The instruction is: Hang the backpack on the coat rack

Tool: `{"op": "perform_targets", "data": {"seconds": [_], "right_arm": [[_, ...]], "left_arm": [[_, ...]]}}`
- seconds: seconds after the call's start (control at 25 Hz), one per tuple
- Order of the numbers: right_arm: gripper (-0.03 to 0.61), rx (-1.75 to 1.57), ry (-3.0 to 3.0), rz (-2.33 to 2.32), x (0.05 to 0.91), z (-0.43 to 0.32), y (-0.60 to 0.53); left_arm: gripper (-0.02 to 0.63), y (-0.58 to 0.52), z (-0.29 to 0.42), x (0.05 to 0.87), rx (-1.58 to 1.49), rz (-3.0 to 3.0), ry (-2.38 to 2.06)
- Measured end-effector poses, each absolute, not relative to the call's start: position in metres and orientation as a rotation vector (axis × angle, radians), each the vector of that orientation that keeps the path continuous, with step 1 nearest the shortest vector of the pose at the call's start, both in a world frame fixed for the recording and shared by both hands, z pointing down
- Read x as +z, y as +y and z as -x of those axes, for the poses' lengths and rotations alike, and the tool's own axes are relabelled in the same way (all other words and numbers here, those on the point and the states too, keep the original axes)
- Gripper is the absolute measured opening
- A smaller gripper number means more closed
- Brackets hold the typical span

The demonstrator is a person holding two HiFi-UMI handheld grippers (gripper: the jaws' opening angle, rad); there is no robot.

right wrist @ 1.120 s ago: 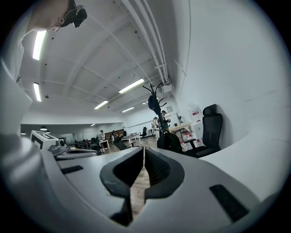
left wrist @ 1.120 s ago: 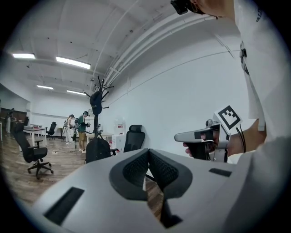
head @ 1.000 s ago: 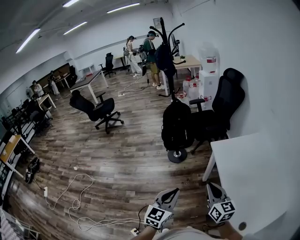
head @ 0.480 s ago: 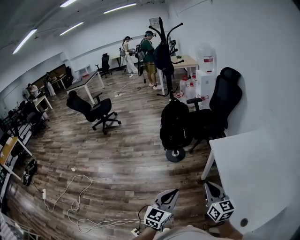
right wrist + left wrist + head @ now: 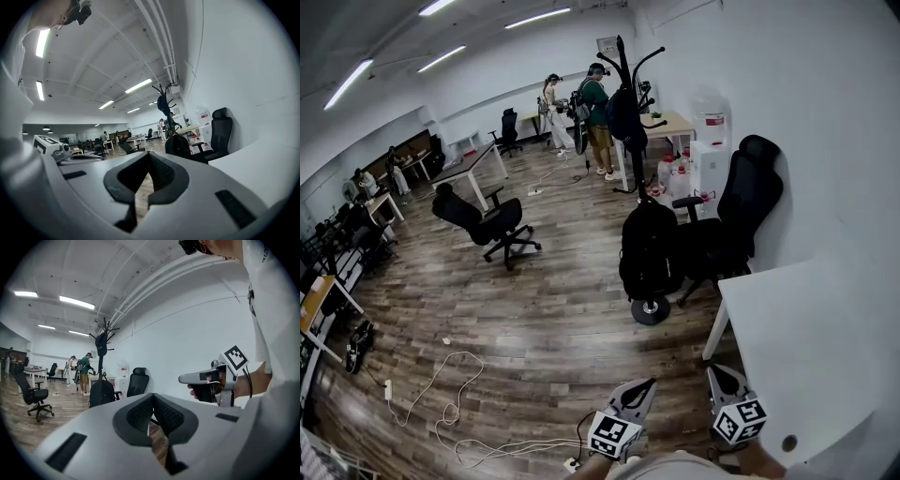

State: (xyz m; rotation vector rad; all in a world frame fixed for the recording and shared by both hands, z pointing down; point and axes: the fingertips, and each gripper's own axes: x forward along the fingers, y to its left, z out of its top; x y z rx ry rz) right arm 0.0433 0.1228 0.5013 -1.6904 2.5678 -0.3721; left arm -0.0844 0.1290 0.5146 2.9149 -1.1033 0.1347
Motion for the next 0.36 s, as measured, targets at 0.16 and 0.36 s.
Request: {"op": "perform_targets", "data": {"seconds": [0.16,0.36], "right_arm": [[0.014,-0.372,2.577,1.691,0.500,-0.039,0.123],[0.014,-0.371,2.586,1.691,0.501,-0.035,0.121]], "left_arm": [[0.009,0.129,0.088,0.520,0.155,-2.910,-1.106],[0.009,0.126,0.095,0.529,0.171,-2.886,-1.106]]}}
